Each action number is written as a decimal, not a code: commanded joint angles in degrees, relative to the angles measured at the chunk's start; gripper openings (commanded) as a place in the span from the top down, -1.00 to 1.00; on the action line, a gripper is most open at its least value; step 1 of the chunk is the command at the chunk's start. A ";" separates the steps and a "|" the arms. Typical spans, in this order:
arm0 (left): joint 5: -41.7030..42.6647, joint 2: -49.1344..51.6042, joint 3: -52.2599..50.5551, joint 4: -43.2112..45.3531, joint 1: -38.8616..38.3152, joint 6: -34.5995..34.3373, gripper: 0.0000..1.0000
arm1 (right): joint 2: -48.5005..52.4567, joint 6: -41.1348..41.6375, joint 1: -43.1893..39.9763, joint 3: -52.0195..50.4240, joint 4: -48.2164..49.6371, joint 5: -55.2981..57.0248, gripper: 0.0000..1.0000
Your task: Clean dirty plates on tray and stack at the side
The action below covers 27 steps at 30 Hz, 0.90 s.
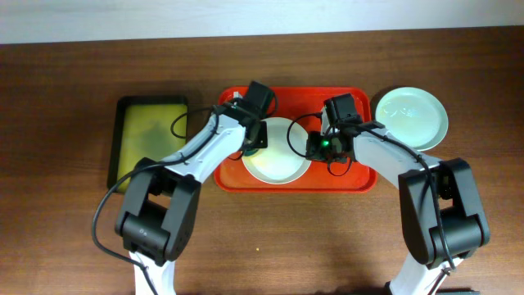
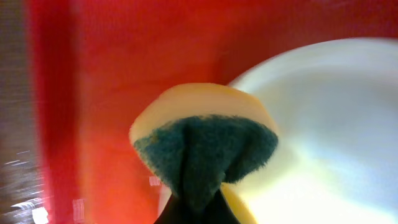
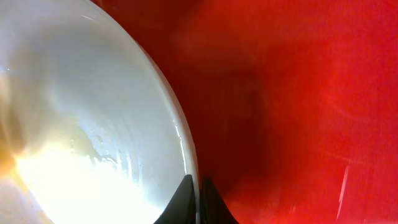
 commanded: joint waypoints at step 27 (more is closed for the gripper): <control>-2.38 -3.89 9.40 -14.97 18.05 1.49 1.00 | 1.44 -0.22 0.57 -0.52 -0.17 1.22 0.92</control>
